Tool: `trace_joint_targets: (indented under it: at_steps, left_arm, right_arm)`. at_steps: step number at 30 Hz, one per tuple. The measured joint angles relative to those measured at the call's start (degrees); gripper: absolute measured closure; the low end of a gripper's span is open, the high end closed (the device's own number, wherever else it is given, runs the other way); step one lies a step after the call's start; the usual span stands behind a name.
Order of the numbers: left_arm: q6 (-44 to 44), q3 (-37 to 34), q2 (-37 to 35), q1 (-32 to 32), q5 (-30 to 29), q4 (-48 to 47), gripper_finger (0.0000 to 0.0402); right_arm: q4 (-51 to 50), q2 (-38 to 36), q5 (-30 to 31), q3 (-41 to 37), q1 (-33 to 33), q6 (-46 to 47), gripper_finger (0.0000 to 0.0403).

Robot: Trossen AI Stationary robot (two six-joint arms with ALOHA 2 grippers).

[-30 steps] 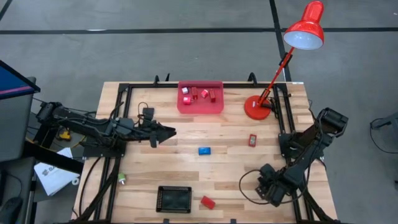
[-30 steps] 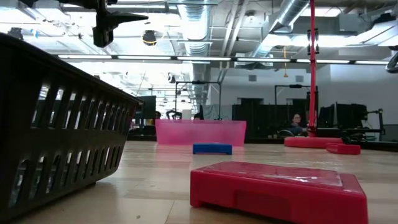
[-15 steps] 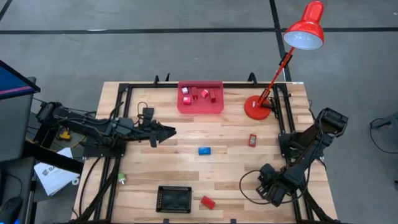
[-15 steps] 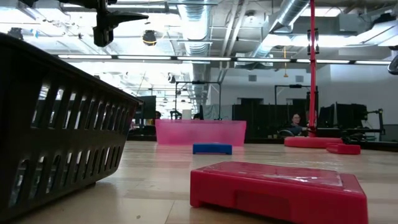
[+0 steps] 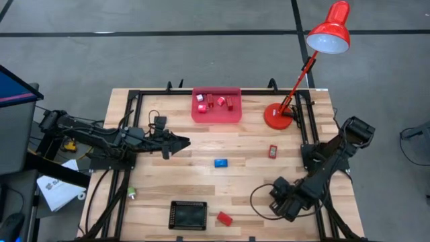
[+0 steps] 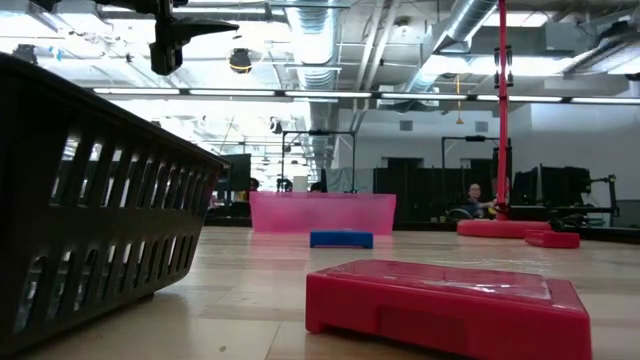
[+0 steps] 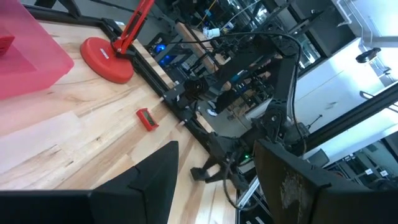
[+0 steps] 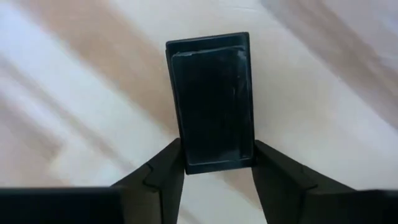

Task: Pick & Place Office items
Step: Put the green and white charger adapter into the pink bin

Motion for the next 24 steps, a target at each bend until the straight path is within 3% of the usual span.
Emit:
trace_joint_targets:
  at_steps: [12,18,24]
  left_arm:
    - [-0.33,0.0,0.0,-1.27,0.03,0.02,0.0198]
    - [-0.59,0.0,0.0,-2.58,0.03,0.02,0.0198]
    - [-0.62,0.0,0.0,-3.51,-0.68,-0.48,0.0198]
  right_arm:
    - [3.83,-0.1,-1.92,15.44,-18.09,-30.83,0.0235]
    - [13.48,2.62,-12.02,20.98,-27.07,-43.63,0.0248]
    - [14.55,13.32,-20.54,31.47,-29.84,-52.2,0.0244]
